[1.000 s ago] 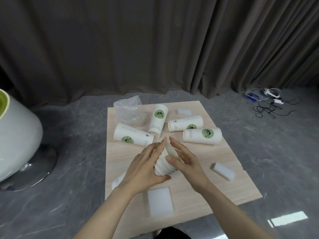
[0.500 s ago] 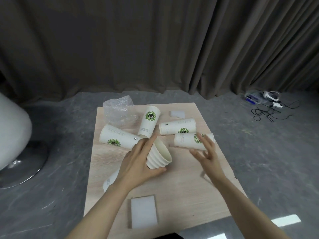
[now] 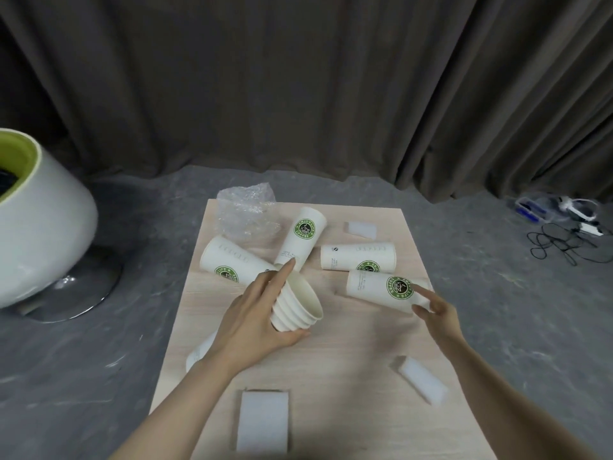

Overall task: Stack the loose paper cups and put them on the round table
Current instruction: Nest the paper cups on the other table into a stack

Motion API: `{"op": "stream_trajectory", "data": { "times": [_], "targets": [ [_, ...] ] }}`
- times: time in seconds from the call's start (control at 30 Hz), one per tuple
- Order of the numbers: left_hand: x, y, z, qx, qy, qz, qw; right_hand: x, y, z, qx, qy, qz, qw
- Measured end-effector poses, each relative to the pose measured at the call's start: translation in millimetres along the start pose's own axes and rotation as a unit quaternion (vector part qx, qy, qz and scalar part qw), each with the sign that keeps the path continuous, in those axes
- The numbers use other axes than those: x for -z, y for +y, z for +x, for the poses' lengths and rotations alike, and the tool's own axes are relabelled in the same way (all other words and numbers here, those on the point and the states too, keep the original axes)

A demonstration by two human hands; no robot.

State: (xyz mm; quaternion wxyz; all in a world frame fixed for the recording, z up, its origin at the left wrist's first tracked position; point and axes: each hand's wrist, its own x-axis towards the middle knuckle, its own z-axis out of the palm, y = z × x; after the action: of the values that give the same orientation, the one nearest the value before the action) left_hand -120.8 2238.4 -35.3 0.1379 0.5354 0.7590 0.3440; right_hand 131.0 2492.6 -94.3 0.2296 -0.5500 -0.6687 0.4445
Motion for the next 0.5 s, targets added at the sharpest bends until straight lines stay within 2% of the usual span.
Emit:
{"op": "stream_trajectory", "data": {
  "times": [0.27,0.5],
  "targets": [
    [0,-2,-3,0.005,-0.012,-0.011,1.0,-5,-2,-5,-0.035,0.089,0.152,0.984],
    [1,2,-5,-0.017,-0.032,-0.019,0.999,-1,-39,-39,0.05,0.057,0.178,0.981]
  ]
}}
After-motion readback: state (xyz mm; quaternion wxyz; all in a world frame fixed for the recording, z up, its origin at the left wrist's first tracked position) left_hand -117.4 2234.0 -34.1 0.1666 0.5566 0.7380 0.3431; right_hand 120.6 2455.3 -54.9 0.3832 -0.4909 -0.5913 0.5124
